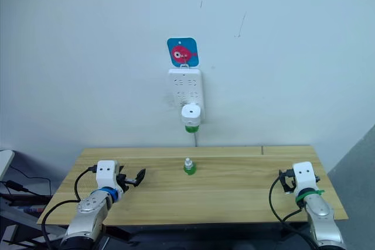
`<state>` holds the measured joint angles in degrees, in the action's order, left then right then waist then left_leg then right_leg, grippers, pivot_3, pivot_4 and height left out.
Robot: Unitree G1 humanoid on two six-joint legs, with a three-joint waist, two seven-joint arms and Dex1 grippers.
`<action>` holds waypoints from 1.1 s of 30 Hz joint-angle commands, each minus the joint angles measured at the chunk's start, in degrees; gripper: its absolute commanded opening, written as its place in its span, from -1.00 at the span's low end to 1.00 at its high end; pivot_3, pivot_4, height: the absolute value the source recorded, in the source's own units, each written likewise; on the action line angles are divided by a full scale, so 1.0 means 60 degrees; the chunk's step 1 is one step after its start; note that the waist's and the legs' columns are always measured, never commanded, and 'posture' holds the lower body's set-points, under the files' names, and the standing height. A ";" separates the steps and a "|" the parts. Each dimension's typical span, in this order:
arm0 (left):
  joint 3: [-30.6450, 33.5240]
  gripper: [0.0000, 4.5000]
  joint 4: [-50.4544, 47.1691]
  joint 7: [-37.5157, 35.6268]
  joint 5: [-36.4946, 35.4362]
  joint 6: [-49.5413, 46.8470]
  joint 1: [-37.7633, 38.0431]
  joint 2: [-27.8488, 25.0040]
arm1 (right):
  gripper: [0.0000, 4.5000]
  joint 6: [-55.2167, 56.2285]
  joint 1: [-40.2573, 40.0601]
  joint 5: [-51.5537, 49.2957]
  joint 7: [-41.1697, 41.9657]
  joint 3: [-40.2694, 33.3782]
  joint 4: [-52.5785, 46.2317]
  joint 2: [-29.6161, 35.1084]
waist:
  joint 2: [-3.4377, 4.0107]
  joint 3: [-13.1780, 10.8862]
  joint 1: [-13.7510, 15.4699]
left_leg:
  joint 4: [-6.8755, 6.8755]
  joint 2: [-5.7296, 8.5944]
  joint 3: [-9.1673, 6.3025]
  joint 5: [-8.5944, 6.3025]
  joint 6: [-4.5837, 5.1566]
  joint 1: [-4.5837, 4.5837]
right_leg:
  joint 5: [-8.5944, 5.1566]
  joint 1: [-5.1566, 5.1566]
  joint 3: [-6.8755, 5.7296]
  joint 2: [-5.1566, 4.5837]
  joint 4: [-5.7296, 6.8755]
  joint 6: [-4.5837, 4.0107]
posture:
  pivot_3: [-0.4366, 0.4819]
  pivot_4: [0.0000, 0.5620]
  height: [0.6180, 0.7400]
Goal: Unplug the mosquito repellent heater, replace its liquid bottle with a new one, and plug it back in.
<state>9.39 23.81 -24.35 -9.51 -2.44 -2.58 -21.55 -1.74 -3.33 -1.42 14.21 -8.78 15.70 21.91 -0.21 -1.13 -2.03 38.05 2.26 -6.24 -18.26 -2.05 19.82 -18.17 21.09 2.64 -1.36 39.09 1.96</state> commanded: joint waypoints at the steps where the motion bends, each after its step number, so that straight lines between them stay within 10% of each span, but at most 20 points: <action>1: 0.0468 0.99 -0.1445 -0.0882 -0.1043 -0.0472 0.0050 -0.0302 | 1.00 -0.0317 0.0119 -0.0420 0.0366 -0.0025 -0.1338 0.0008 | 0.0023 -0.0090 -0.0002 | 0.0001 -0.0002 -0.0001 0.0000 0.0000 -0.0001 | 0.0000 -0.0001 0.0000 0.0000 0.0001 0.0000 | -0.21 -0.71 1.00; 13: 0.0690 0.99 -0.4017 -0.2405 -0.2419 -0.2744 -0.1548 -0.2131 | 1.00 -0.4104 0.1456 -0.3205 0.2436 0.0786 -0.7174 0.0659 | 0.0032 -0.0593 0.0005 | 0.0006 -0.0009 -0.0013 0.0002 0.0001 0.0007 | -0.0001 -0.0001 -0.0014 0.0009 0.0001 -0.0001 | -0.20 -0.59 1.00; 22: -0.0009 0.99 -0.3704 -0.3142 -0.2451 -0.3238 -0.3951 -0.2086 | 1.00 -0.6149 0.3771 -0.4201 0.1918 0.1433 -0.8418 0.0300 | -0.0042 -0.0718 -0.0035 | -0.0002 -0.0008 -0.0030 0.0003 -0.0003 0.0031 | 0.0000 0.0032 -0.0031 0.0007 -0.0001 -0.0001 | -0.21 -0.54 1.00; 28: -0.0319 0.33 -0.2508 -0.3547 -0.2190 -0.2887 -0.5188 -0.1880 | 1.00 -0.6459 0.3856 -0.4305 0.1832 0.1582 -0.8675 0.0269 | -0.0074 -0.0798 -0.0095 | 0.0007 -0.0007 -0.0037 0.0008 -0.0012 0.0117 | 0.0002 0.0105 -0.0044 0.0002 0.0002 -0.0001 | -0.25 -0.49 1.00; 33: -0.0530 0.33 -0.1687 -0.3810 -0.1927 -0.2400 -0.5674 -0.1758 | 1.00 -0.6630 0.3770 -0.4385 0.1745 0.1580 -0.8901 0.0325 | -0.0072 -0.0883 -0.0236 | 0.0011 -0.0005 -0.0036 0.0016 -0.0025 0.0151 | 0.0003 0.0136 -0.0045 -0.0001 0.0005 -0.0001 | -0.27 -0.44 1.00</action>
<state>6.11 12.97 -46.44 -21.63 -18.73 -34.60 -32.02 -41.63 19.03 -26.61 24.86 1.30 -34.95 23.73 -0.64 -6.42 -3.45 38.12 2.22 -6.46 -18.17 -2.18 20.78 -18.15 21.98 2.36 -1.36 39.14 1.95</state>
